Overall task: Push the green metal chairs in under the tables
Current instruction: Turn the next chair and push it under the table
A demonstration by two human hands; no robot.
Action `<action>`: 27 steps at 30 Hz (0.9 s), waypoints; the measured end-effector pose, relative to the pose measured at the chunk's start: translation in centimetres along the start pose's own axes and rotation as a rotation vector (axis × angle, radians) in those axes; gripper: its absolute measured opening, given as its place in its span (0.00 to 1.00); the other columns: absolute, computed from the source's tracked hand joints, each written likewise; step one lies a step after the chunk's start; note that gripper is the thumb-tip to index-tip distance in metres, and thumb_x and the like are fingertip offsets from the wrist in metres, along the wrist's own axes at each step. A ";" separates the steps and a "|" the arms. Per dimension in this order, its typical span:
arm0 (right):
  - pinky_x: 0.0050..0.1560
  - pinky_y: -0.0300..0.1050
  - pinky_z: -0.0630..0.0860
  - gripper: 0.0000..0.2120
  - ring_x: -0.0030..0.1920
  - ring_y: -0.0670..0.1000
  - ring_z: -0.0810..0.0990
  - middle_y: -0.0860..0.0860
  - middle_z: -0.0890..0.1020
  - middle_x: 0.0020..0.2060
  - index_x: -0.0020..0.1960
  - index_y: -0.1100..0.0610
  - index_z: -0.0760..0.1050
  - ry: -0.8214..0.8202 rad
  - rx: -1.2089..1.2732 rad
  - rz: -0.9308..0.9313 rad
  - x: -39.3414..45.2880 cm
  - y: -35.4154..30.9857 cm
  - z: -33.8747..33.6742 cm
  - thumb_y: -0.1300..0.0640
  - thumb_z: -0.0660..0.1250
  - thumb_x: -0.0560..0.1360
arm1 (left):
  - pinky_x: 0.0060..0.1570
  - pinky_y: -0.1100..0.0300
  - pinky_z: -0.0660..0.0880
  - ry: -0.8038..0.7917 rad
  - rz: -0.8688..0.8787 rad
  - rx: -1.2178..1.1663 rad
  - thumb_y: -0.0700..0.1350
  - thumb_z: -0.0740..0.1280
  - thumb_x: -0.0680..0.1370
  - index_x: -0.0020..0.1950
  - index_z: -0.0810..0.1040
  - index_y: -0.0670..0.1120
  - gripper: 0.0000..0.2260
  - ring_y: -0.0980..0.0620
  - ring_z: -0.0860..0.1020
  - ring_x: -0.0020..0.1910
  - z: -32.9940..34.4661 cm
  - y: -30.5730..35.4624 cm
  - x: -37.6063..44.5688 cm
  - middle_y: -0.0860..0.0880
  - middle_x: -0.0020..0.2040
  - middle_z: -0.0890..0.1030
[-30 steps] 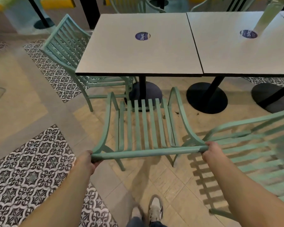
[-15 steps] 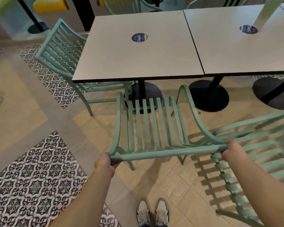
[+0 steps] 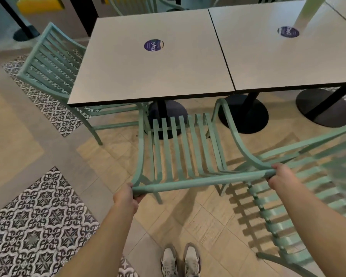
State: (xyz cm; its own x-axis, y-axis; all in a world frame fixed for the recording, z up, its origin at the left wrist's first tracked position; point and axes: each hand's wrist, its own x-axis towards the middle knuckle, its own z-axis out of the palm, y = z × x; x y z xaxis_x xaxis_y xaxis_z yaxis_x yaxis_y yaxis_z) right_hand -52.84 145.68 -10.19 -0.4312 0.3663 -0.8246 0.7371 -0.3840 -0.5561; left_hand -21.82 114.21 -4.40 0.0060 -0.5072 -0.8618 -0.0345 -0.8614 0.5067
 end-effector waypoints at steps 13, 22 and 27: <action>0.55 0.49 0.79 0.23 0.50 0.55 0.79 0.56 0.76 0.54 0.64 0.57 0.72 -0.014 -0.048 -0.005 -1.2 -1.4 1.8 0.57 0.71 0.71 | 0.46 0.41 0.77 0.042 0.011 0.026 0.37 0.62 0.80 0.66 0.68 0.35 0.15 0.37 0.77 0.49 3.1 1.7 1.2 0.34 0.60 0.75; 0.55 0.47 0.79 0.21 0.51 0.53 0.79 0.54 0.76 0.54 0.64 0.56 0.71 -0.039 0.023 -0.017 -2.7 -1.0 1.4 0.58 0.71 0.73 | 0.46 0.41 0.79 0.072 0.016 0.038 0.37 0.63 0.80 0.66 0.68 0.36 0.15 0.37 0.78 0.49 3.1 1.5 0.9 0.35 0.55 0.76; 0.39 0.43 0.78 0.18 0.47 0.53 0.80 0.54 0.77 0.53 0.62 0.57 0.72 -0.041 -0.031 0.018 -3.2 -1.1 1.1 0.58 0.71 0.73 | 0.46 0.43 0.78 0.062 0.031 0.046 0.37 0.63 0.79 0.68 0.67 0.36 0.18 0.36 0.78 0.54 2.7 1.3 0.7 0.34 0.60 0.75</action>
State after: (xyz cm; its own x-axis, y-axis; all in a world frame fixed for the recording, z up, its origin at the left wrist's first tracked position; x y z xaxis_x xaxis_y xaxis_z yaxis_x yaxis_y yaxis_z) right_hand -52.87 143.99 -7.03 -0.4381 0.3239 -0.8385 0.7606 -0.3636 -0.5379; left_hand -24.59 112.80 -4.37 0.0665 -0.5352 -0.8421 -0.0815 -0.8441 0.5300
